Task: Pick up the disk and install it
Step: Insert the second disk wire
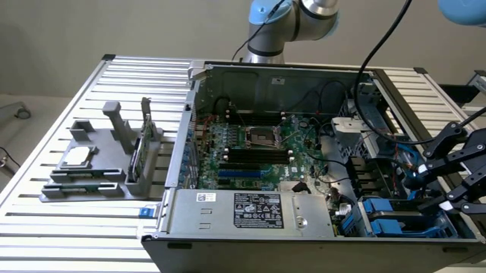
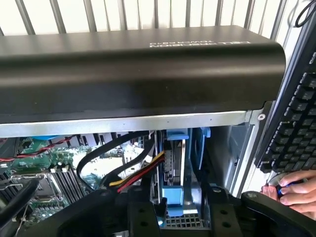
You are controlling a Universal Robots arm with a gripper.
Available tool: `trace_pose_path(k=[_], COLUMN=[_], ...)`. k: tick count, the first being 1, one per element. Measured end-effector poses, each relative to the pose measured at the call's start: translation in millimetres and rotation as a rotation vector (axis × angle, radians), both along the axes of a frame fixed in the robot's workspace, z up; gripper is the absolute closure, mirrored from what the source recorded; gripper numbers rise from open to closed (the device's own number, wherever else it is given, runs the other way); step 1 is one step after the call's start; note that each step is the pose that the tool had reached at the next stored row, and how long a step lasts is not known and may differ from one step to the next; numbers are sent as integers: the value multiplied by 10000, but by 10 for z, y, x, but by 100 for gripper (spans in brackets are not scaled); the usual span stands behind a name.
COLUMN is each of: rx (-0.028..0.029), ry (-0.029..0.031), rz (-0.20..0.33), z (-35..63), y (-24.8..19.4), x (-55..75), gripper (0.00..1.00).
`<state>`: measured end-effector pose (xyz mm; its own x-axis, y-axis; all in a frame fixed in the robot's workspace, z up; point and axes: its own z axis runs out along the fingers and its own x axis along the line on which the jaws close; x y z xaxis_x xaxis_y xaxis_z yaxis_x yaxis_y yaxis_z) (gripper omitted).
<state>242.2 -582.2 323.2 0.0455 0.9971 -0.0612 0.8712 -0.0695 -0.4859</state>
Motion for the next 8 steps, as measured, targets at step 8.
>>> trace_pose_path(k=[8], rx=[-2], ry=[144], rz=[1], z=[169], y=[-12], x=[0], gripper=[52])
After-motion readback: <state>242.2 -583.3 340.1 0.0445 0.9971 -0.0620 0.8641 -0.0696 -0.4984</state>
